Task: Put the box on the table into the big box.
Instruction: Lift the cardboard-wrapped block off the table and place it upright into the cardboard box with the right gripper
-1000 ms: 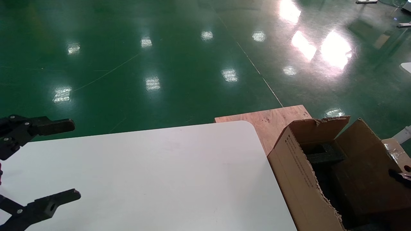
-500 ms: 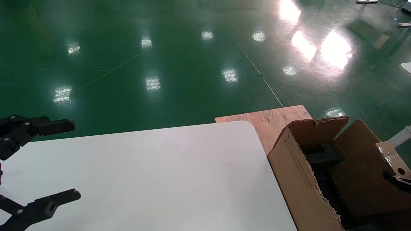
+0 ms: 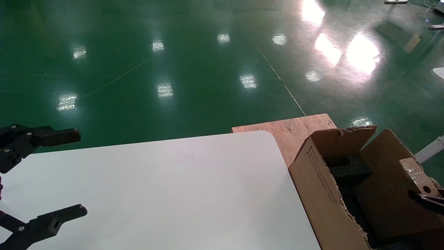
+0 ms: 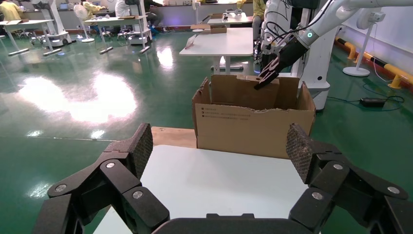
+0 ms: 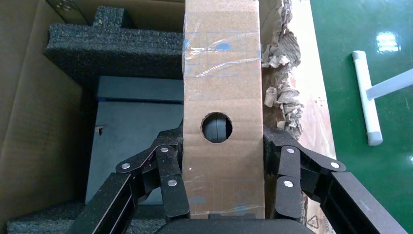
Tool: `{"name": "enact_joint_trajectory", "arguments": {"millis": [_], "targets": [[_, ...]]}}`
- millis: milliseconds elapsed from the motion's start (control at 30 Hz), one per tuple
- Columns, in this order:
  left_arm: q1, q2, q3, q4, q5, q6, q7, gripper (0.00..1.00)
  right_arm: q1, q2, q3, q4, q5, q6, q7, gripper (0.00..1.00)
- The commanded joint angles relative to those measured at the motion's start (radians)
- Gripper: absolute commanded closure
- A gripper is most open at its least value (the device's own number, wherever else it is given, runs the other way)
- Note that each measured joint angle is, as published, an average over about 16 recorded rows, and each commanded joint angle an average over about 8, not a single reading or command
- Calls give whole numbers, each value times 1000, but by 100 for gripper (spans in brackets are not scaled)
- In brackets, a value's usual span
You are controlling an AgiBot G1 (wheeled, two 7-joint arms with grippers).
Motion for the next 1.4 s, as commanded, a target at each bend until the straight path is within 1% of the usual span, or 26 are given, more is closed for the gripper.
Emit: {"name": "enact_joint_trajectory", "arguments": {"millis": [33,267,467,500,533,733,767,800,1400], "targets": [[0,0,0,0,0,0,0,0,0,-6,-22,-1,15,11,-3,100],[0,0,0,0,0,0,0,0,2,-26,-101,9,76,56,-9,100],[0,0,0,0,0,0,0,0,-1,-42,-153,7,124,80,-21,100],[0,0,0,0,0,0,0,0,-2,-45,-160,6,131,83,-24,98],[0,0,0,0,0,0,0,0,-3,-48,-167,5,137,85,-27,91],[0,0,0,0,0,0,0,0,-8,-68,-199,0,164,98,-41,16],[0,0,0,0,0,0,0,0,-9,-70,-202,-1,166,99,-42,6],[0,0,0,0,0,0,0,0,-10,-72,-204,-1,168,100,-42,0],[0,0,0,0,0,0,0,0,-10,-69,-197,-2,162,100,-42,0]]}}
